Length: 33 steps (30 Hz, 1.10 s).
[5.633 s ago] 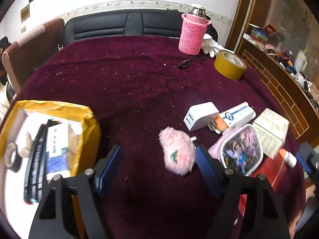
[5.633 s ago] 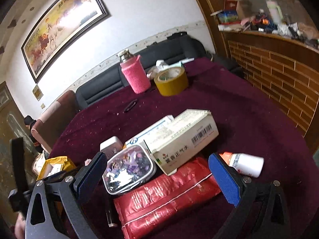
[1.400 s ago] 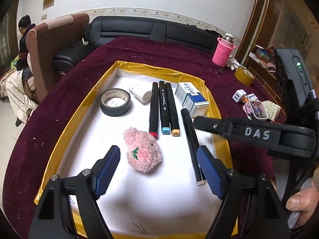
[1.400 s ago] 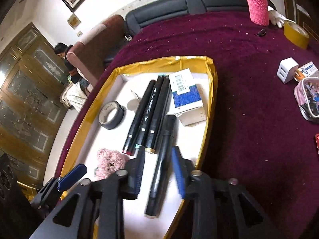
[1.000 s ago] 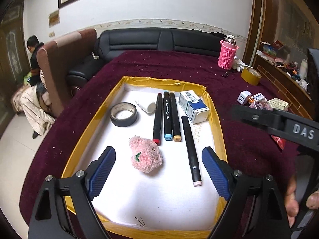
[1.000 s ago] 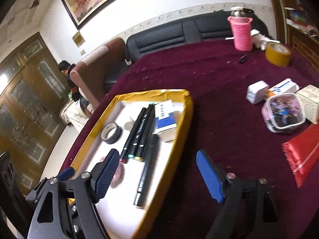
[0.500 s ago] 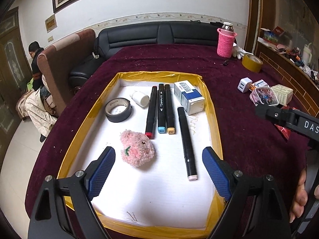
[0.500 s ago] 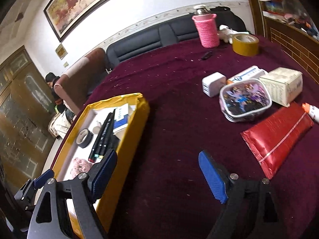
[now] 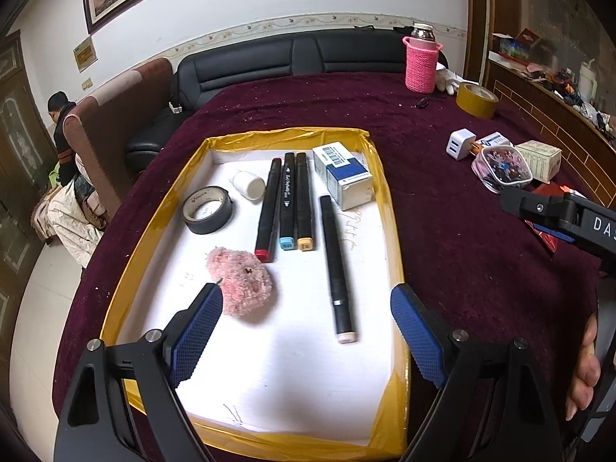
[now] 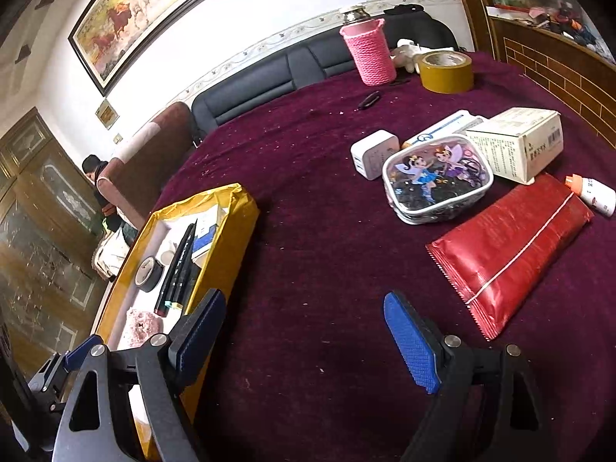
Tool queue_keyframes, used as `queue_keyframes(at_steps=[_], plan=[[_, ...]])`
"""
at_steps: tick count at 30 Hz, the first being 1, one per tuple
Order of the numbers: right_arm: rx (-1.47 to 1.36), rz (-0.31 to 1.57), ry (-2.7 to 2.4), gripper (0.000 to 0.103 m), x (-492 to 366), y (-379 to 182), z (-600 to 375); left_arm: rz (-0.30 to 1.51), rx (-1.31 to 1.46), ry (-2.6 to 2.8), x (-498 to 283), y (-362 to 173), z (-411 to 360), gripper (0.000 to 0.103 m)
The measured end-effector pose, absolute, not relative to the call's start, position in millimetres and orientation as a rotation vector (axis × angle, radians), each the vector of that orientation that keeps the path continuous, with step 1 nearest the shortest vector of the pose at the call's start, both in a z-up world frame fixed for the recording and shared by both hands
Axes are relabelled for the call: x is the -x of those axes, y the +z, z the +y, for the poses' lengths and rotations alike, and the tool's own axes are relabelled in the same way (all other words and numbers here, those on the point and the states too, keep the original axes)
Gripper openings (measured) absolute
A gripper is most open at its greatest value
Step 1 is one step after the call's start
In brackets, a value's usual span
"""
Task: Organize objects
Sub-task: 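Move both tools back toward the cartoon pouch and boxes, then grasp the white plug adapter with the left tool while the right tool grasps the white dropper bottle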
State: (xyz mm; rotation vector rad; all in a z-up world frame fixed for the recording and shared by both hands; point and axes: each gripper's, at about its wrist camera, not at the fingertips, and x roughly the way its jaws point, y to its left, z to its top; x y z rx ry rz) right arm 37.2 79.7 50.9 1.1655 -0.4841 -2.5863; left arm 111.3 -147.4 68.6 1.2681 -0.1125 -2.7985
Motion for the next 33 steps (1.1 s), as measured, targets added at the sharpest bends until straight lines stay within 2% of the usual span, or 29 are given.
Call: queue_keyframes(at_steps=[9, 13, 19, 26, 33], plan=[[-1.161, -0.538, -2.604, 0.088, -37.2, 49.1, 105.4, -0.091, -1.267, -2.863, -106.6, 80.0, -132.7, 0.088], [-1.131, -0.536, -2.653, 0.088, -34.2, 57.6, 124.1, -0.022, -1.263, -2.925, -98.0, 93.4, -126.3, 0.088], [-1.03, -0.501, -2.785, 0.088, -24.7, 78.7, 158.4, -0.022, -1.286, -3.016, -71.5, 104.7, -100.1, 0.088], [-0.863, -0.489, -2.967, 0.089, 13.2, 92.4, 203.9, -0.146, -1.225, -3.171, -13.9, 113.4, -52.5, 0.088], [-0.95, -0.63, -2.969, 0.09, 30.1, 64.2, 248.3, -0.377, -1.311, -3.192, 56.3, 82.5, -0.1, 0.088]])
